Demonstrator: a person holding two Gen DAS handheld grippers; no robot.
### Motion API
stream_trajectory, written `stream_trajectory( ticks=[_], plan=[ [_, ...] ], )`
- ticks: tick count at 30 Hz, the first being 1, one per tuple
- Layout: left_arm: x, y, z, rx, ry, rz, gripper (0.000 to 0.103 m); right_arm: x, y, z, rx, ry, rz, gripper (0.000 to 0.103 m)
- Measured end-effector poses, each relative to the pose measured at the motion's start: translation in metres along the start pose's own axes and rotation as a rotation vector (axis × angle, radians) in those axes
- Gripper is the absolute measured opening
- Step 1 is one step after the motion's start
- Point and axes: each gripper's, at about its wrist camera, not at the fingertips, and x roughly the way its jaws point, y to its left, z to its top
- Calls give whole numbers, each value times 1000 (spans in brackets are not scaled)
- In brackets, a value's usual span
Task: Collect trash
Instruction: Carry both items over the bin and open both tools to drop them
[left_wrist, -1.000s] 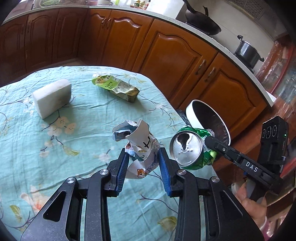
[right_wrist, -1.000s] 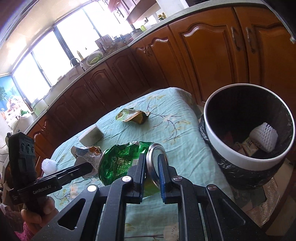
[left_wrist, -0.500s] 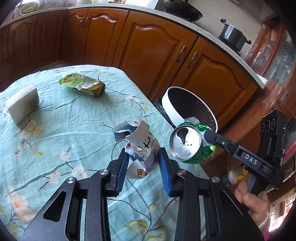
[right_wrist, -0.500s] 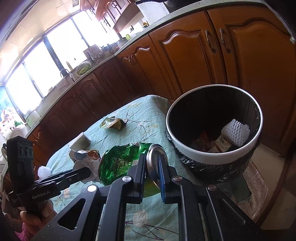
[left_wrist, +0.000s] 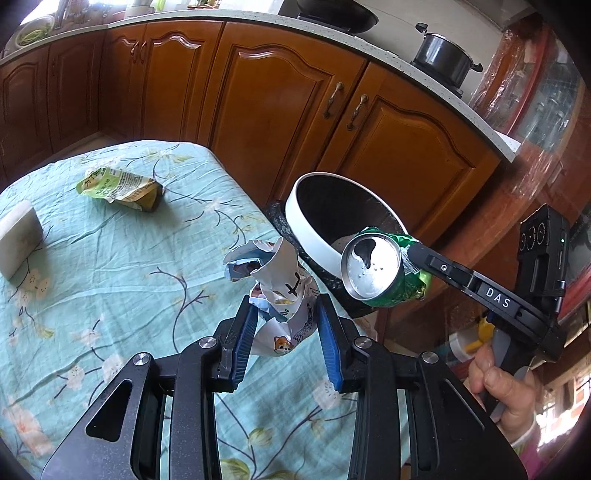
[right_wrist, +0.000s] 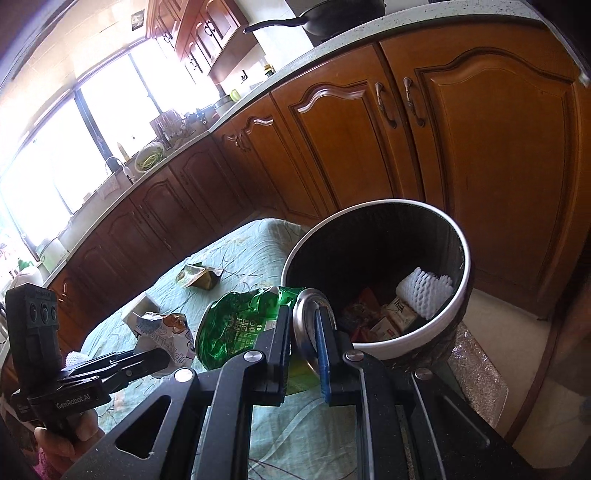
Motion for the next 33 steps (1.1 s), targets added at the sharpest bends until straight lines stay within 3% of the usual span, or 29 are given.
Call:
stream_trajectory(
  ticks=[17, 33],
  plan=[
    [45, -66, 47, 120, 34, -67, 32, 6, -46, 34, 24, -33, -96, 13],
    [102, -89, 70, 172, 111, -34, 32, 32, -68, 46, 8, 17, -157, 13]
  ],
)
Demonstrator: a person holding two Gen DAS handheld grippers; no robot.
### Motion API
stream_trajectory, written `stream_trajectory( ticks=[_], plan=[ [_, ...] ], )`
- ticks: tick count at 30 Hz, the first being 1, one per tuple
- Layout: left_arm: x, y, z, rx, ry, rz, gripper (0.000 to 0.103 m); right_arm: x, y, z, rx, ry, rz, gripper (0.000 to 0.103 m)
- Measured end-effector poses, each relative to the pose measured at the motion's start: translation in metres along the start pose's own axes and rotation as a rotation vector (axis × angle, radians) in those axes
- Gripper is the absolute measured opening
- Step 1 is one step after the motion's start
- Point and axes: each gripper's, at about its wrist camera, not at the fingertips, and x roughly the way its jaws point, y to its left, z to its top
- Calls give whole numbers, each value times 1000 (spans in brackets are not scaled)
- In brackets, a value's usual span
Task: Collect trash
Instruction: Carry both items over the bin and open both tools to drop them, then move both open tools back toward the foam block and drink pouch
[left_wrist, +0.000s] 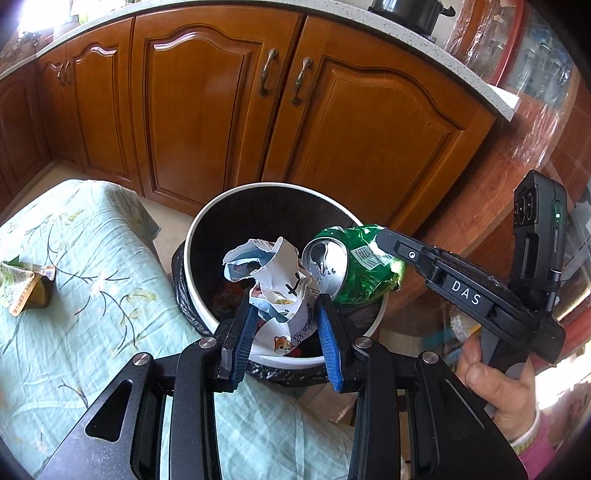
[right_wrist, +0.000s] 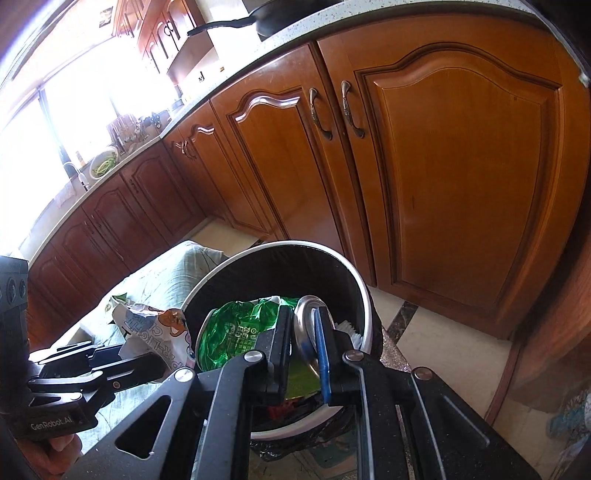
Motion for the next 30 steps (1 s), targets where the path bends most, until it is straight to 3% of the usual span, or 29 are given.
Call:
stream_trajectory(
  ticks=[4, 7, 9, 11, 16, 22, 30],
  plan=[
    [11, -3, 5, 3, 20, 9, 32, 7, 0, 0, 0, 18, 7, 13],
    [17, -4, 4, -2, 37, 15, 37, 10, -4, 1, 23, 23, 35, 20],
    [17, -2, 4, -16, 34, 15, 38, 9, -5, 0, 35, 16, 58, 43],
    [15, 0, 3, -26, 28, 13, 43, 5, -5, -1, 42, 1, 64, 53],
    [4, 6, -5, -43, 6, 7, 49, -8, -2, -5, 61, -30, 75, 58],
    [-20, 22, -27, -82, -34, 10, 51, -25, 12, -14, 79, -65, 110, 77],
    [-62, 66, -74, -199, -73, 45, 55, -33, 61, -39, 28, -30, 200, 88]
  ],
)
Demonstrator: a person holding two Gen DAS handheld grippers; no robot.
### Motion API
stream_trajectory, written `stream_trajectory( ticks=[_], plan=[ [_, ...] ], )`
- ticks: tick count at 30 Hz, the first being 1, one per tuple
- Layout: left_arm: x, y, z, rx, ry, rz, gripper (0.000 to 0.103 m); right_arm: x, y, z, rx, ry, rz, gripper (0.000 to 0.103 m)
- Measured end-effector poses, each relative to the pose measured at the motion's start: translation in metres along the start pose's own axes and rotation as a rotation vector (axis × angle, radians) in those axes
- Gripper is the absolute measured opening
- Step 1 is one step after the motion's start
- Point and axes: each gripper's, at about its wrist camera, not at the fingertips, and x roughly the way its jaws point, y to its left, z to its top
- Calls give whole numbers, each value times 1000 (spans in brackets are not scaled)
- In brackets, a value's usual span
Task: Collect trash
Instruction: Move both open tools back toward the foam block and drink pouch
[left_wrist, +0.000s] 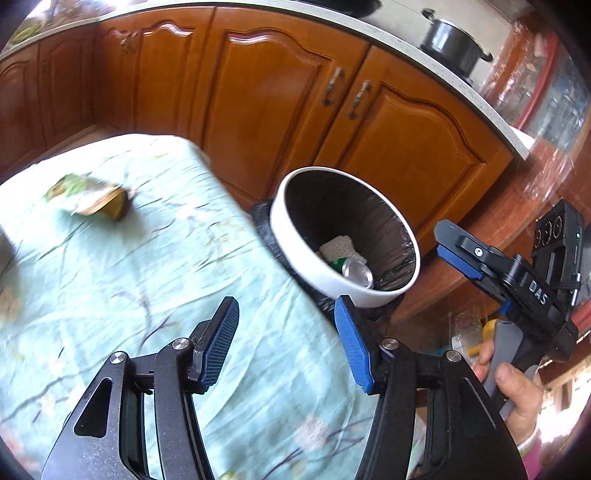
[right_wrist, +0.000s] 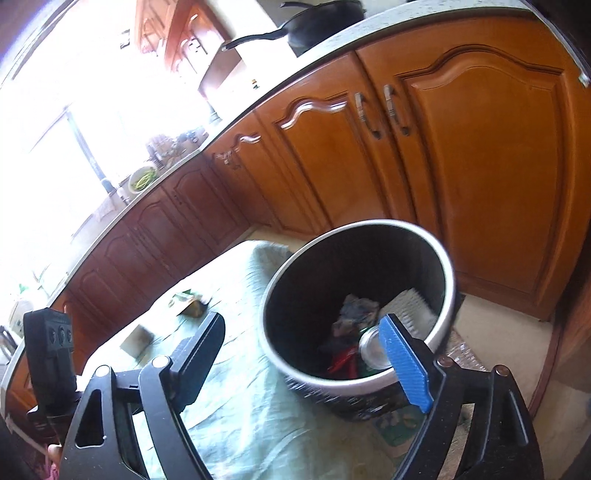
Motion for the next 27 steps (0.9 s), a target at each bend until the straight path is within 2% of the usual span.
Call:
stream_trajectory(
  ticks=[13, 18, 27],
  plan=[
    [-62, 94, -55, -156, -70, 145, 62, 45, 84, -40, -122, 142, 149, 90],
    [-78, 125, -70, -229, -80, 178, 63, 54, 110, -53, -174, 167, 154, 90],
    [-102, 153, -87, -266, -123, 283, 63, 65, 137, -62, -221, 172, 203, 90]
  ],
)
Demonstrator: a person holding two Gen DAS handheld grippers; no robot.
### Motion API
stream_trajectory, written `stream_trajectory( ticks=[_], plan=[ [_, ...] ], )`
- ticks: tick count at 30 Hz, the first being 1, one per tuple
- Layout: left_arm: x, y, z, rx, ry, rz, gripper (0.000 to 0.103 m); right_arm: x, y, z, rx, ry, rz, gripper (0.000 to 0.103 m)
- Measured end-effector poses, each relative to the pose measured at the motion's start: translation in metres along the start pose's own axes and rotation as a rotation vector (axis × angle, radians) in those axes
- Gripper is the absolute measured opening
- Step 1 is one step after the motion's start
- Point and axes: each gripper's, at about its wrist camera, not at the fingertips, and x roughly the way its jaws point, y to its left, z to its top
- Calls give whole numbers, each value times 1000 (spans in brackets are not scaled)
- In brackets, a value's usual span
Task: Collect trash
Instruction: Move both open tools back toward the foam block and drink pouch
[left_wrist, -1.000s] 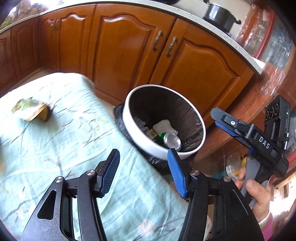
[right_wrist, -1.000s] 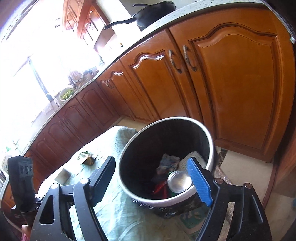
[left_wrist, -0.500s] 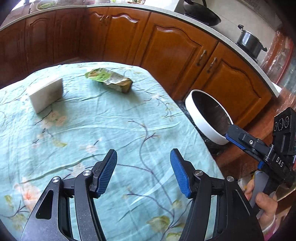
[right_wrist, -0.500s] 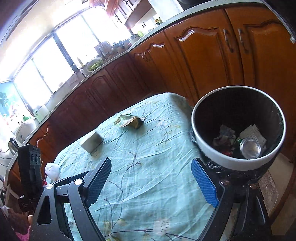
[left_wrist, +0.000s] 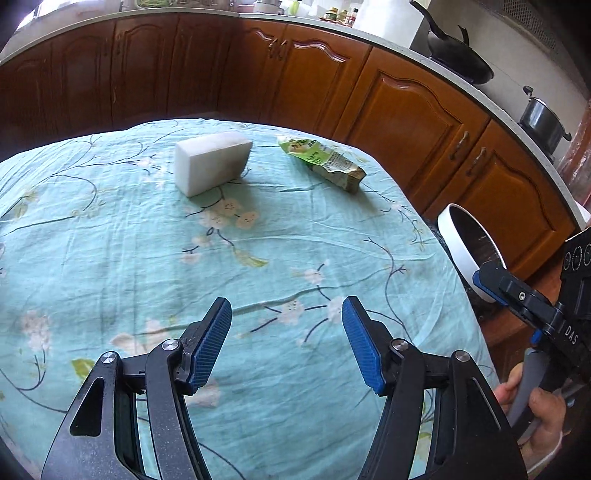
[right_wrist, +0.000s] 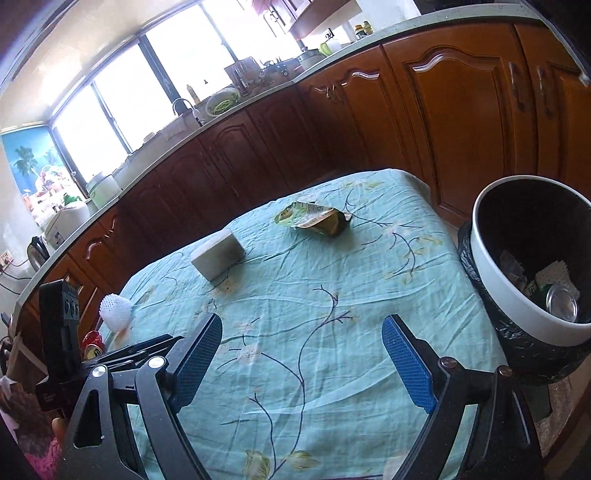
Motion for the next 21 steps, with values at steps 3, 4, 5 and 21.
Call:
stream_trajectory(
  ticks=[3, 4, 5, 21],
  plan=[
    [-5, 11, -1, -17, -21, -14, 64, 9, 10, 3, -26, 38, 8, 90],
    [-7, 13, -1, -18, -30, -13, 66, 13, 12, 3, -41, 54, 6, 90],
    [-9, 15, -1, -17, -38, 0, 71, 17, 16, 3, -61, 72, -4, 90],
    [-7, 34, 47, 102, -90, 114, 83, 65, 24, 68, -152, 79, -33, 101]
  ],
)
